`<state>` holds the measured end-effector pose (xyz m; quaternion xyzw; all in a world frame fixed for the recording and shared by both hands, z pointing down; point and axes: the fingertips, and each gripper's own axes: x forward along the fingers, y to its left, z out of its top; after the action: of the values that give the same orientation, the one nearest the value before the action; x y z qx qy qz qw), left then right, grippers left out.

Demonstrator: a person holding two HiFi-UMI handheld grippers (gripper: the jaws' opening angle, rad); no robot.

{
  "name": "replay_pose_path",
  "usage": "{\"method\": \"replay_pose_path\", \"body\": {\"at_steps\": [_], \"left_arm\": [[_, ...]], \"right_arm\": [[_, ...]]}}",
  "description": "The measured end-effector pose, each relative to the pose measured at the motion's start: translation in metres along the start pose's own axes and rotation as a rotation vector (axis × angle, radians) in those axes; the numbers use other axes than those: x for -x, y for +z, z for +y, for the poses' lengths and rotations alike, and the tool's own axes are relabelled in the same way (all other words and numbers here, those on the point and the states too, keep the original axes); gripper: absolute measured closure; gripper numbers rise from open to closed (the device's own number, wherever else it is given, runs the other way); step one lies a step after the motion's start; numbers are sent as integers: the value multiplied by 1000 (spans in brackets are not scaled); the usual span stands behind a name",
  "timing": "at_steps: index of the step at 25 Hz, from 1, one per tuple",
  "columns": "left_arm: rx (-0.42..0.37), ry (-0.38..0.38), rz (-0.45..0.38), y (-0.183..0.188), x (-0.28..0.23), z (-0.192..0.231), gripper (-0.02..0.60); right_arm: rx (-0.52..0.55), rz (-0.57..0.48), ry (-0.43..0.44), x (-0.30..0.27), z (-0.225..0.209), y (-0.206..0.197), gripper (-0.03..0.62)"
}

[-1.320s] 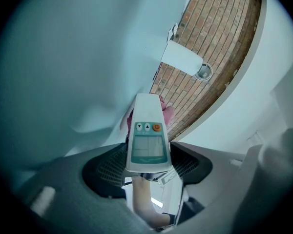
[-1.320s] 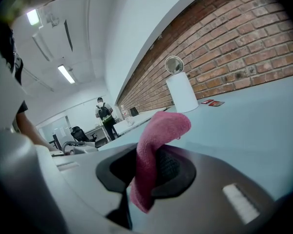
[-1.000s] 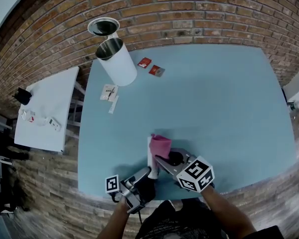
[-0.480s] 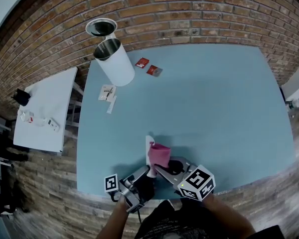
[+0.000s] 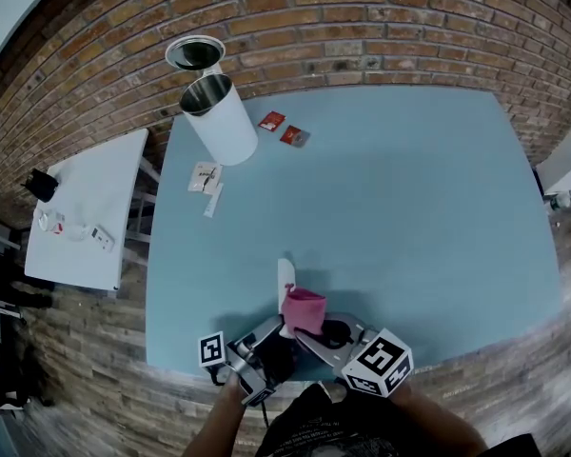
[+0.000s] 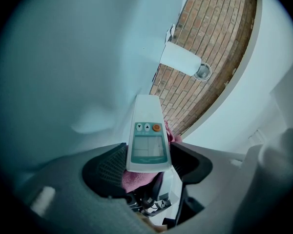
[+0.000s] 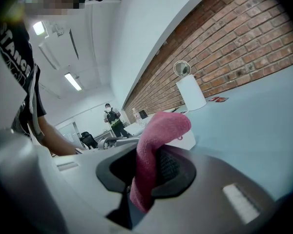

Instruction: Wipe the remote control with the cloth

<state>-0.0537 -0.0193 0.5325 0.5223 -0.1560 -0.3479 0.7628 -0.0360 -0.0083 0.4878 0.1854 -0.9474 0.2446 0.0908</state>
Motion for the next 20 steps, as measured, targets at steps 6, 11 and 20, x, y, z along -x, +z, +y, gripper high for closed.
{"method": "replay_pose_path", "body": {"at_steps": [6,11,20], "left_arm": [[-2,3,-2,0,-1,-1,298],[-27,19,-13,2,0,0,298],[-26,17,-51,7,-5,-4,298]], "right_arm": [[-6,-2,-3,2,3,-1,517],[-15,-14,-2,3,4,1,516],[-7,-54,102,8,35,11,516]]}}
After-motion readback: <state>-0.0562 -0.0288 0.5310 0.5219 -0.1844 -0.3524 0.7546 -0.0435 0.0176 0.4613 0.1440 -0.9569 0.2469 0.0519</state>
